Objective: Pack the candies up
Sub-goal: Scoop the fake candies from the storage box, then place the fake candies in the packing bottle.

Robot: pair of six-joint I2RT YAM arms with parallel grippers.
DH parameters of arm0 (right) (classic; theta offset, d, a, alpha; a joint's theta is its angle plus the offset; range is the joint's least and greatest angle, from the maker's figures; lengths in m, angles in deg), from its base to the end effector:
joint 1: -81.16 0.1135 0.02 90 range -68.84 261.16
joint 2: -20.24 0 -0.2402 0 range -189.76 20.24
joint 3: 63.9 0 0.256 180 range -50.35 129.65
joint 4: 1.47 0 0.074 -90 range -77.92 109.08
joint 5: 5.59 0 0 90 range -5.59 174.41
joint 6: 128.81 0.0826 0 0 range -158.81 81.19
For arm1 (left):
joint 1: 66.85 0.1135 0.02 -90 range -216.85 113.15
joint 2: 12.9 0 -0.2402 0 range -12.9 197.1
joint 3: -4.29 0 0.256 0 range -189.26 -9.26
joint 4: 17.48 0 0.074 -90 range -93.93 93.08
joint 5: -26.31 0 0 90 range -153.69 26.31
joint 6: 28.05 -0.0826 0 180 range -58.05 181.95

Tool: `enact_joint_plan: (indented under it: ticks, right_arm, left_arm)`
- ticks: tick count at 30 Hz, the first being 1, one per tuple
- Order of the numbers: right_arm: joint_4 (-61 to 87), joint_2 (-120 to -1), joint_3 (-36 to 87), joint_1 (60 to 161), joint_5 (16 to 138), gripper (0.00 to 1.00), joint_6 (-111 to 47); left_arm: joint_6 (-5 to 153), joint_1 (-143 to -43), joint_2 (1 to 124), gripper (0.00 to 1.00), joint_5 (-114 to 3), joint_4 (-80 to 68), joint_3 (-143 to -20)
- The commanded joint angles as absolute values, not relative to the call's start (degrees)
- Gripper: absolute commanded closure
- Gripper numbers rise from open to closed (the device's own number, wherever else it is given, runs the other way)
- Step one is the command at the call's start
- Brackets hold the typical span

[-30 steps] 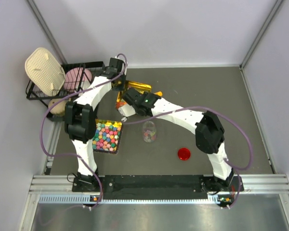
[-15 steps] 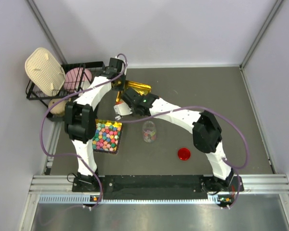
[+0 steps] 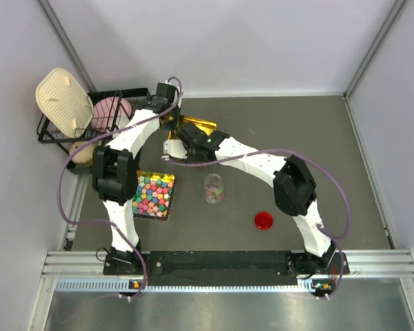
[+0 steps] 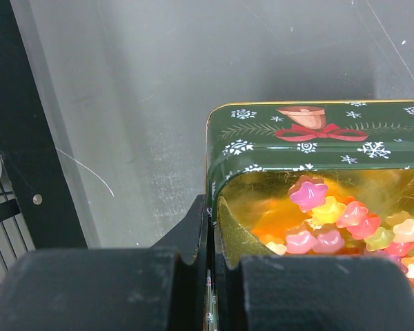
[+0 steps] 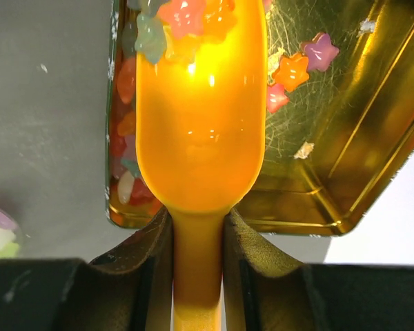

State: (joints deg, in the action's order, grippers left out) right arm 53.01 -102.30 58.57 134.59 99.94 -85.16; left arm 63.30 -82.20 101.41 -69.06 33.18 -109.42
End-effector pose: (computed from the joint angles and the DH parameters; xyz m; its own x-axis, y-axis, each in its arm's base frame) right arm 0.3123 0.3838 0.1906 0.1579 -0.9572 -0.2425 -0.8214 0.0089 -0.5702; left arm 0.4578 -0.1177 0.2079 -0.7568 0.1834 -0.6273 0.1893 0.9802 0.0582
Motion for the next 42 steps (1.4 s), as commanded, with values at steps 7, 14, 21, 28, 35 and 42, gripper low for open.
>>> enact_joint_plan:
  ticks: [7, 14, 21, 28, 35, 42]
  right_arm:
    - [47.2, -100.1, 55.9, 132.1, 94.8, 1.00, -74.9]
    - [45.2, -94.9, 51.5, 130.2, 91.2, 1.00, -72.1]
    - [43.5, -92.0, 48.4, 128.8, 88.2, 1.00, -70.7]
    - [42.2, -88.8, 45.5, 127.5, 84.7, 1.00, -68.8]
    - [41.1, -84.5, 43.3, 125.8, 82.3, 1.00, -67.4]
    - [41.0, -80.7, 40.5, 123.8, 81.1, 1.00, -66.8]
  left_arm:
    - [65.6, -82.5, 100.4, 1.00, -64.5, 31.3, -111.5]
    - [65.5, -82.5, 100.5, 1.00, -64.8, 31.2, -111.3]
    - [65.4, -82.5, 100.7, 1.00, -64.7, 31.1, -111.2]
    - [65.4, -82.4, 100.7, 1.00, -65.4, 31.1, -111.3]
    - [65.5, -82.4, 100.8, 1.00, -66.2, 31.3, -111.3]
    - [65.5, -82.4, 100.7, 1.00, -66.5, 31.2, -111.5]
